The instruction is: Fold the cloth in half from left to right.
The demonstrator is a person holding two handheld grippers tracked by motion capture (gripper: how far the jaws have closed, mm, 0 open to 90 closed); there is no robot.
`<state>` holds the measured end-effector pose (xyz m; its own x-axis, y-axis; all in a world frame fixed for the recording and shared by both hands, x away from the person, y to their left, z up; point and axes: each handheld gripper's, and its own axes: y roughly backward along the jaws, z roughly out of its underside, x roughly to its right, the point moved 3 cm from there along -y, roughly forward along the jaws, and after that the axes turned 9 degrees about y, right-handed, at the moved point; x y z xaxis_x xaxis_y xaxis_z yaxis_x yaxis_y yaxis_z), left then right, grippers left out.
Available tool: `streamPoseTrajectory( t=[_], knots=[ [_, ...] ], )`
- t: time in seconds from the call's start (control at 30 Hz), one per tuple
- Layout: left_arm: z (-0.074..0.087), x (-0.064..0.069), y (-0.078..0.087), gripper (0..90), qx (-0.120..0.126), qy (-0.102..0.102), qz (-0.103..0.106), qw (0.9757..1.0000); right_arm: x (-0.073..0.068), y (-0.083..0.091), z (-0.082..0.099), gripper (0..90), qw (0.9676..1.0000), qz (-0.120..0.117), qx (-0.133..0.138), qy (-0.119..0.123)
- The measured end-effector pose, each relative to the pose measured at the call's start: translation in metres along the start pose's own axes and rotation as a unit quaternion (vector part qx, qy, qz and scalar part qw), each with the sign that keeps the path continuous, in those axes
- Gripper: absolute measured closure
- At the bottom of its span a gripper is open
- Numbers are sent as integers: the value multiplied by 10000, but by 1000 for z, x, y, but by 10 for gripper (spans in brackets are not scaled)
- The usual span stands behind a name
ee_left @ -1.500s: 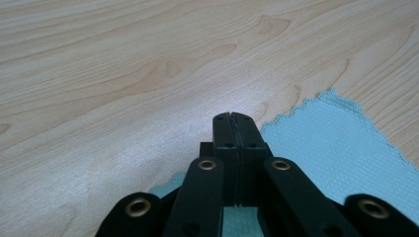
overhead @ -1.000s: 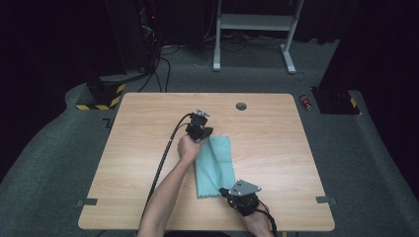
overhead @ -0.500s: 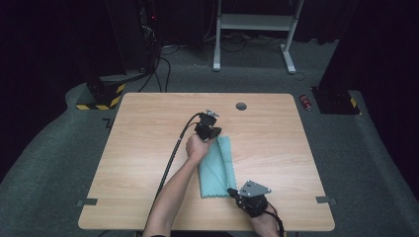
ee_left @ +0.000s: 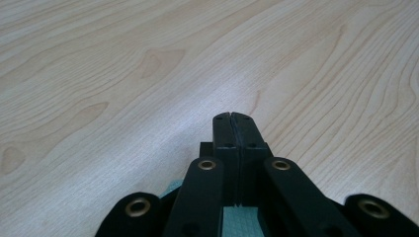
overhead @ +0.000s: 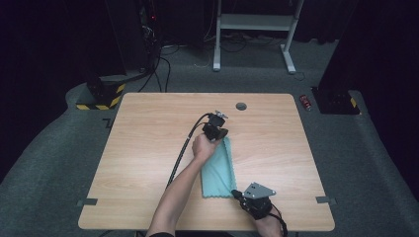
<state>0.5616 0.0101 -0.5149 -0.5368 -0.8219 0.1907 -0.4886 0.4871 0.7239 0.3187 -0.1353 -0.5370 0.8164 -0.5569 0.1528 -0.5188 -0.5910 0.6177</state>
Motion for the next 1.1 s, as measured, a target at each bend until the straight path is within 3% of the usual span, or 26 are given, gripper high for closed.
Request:
streamPoseTrajectory(
  t=[0.43,0.67,0.9,1.1],
  knots=[
    [1,5,-9,893,-93,-86,-11,9999,2,1,4,900,10000,-20,-33,-17],
    [3,5,-13,885,-81,20,53,10000,2,1,3,898,10000,-41,-46,-39],
    [2,-2,0,638,190,226,-90,9995,9,3,6,793,9998,5,18,-221],
    [18,-17,21,594,353,203,-302,9987,22,8,3,769,9994,197,67,-270]
  ],
)
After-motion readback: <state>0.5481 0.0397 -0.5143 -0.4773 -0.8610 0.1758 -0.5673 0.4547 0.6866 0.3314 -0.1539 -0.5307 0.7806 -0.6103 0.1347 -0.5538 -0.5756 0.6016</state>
